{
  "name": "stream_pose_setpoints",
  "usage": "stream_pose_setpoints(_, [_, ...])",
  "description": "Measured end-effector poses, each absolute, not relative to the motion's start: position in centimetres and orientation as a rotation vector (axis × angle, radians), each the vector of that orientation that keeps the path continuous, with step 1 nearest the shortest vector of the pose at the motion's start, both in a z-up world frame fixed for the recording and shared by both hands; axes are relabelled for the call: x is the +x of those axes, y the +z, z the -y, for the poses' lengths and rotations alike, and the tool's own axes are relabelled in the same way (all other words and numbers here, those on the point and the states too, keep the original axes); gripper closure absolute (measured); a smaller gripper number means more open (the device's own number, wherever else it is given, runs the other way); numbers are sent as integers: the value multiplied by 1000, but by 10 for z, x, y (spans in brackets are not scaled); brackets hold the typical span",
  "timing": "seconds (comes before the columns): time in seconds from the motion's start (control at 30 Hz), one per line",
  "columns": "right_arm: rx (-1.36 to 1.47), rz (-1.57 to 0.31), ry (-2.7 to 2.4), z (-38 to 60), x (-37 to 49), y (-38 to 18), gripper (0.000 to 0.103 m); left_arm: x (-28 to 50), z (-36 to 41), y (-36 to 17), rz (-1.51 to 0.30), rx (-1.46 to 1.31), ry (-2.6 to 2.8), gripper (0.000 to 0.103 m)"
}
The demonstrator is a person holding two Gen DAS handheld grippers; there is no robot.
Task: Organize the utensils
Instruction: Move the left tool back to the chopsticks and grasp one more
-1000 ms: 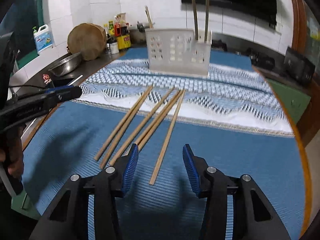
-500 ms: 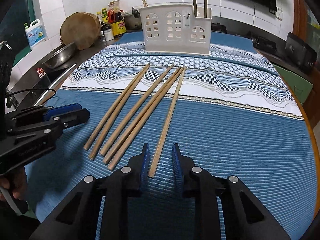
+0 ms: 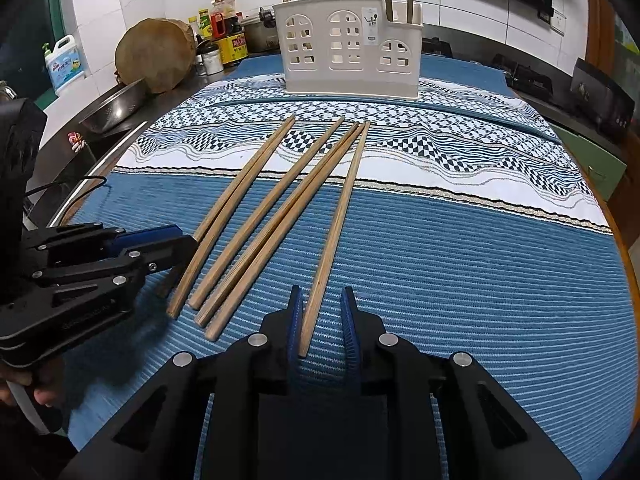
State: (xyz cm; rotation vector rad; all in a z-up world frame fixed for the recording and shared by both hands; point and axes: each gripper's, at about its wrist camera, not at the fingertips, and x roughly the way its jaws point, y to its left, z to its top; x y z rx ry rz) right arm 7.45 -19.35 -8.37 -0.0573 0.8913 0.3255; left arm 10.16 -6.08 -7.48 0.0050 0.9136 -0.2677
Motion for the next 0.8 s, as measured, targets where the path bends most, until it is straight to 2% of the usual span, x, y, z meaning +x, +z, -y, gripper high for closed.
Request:
stream_pose_setpoints(0.17, [-60, -890, 321, 194, 75, -84, 87, 105, 58, -74, -915, -1, -260, 93])
stream_pose_setpoints(0.67, [-86, -886, 305, 191, 76, -85, 88, 107, 61, -75, -915, 21, -240, 93])
stream_pose_setpoints(0.8, [-86, -884, 303, 191, 76, -86, 93, 108, 61, -75, -913, 16, -245, 93])
